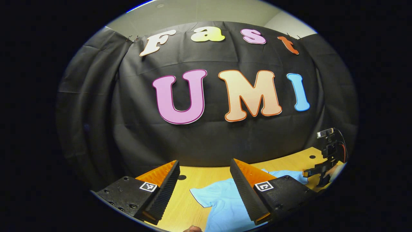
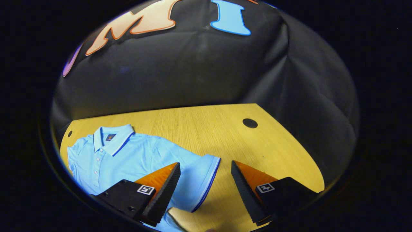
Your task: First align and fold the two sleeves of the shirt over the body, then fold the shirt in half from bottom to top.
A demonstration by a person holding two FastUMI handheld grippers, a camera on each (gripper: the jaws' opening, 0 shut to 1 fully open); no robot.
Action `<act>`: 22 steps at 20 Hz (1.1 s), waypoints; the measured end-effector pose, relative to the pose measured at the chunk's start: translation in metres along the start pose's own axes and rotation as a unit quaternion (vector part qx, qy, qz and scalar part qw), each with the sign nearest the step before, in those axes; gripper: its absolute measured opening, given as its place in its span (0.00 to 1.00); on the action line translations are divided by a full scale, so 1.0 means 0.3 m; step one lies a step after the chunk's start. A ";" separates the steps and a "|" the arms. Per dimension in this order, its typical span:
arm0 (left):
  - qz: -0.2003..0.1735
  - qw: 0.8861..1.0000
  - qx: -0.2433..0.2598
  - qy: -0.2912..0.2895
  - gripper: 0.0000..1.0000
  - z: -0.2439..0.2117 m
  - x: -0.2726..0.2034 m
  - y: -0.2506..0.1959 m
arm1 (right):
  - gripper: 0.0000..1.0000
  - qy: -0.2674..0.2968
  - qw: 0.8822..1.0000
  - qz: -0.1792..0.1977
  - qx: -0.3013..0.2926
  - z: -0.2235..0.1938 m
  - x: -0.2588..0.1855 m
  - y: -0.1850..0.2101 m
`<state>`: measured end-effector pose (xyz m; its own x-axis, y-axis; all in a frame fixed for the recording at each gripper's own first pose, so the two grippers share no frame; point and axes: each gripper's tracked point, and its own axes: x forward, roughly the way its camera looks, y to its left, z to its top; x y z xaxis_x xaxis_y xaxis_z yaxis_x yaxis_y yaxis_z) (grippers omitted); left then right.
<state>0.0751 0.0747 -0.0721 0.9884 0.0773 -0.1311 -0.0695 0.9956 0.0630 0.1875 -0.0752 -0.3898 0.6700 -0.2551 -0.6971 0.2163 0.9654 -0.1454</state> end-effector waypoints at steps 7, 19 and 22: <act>0.011 1.000 -0.002 0.009 0.94 -0.024 0.005 0.027 | 0.97 0.056 0.998 0.008 0.017 -0.103 0.043 0.020; 0.027 1.000 -0.003 0.013 0.94 -0.042 0.017 0.066 | 0.07 0.062 0.989 0.092 0.097 -0.048 0.013 0.153; 0.031 0.999 -0.005 0.017 0.94 -0.051 0.021 0.078 | 0.07 0.039 0.987 0.117 0.104 0.009 -0.044 0.229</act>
<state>0.0776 0.0993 -0.0865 0.9771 0.1404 -0.1598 -0.1320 0.9893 0.0624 0.1955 -0.0056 -0.3887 0.6644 -0.0140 -0.7472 0.2089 0.9634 0.1678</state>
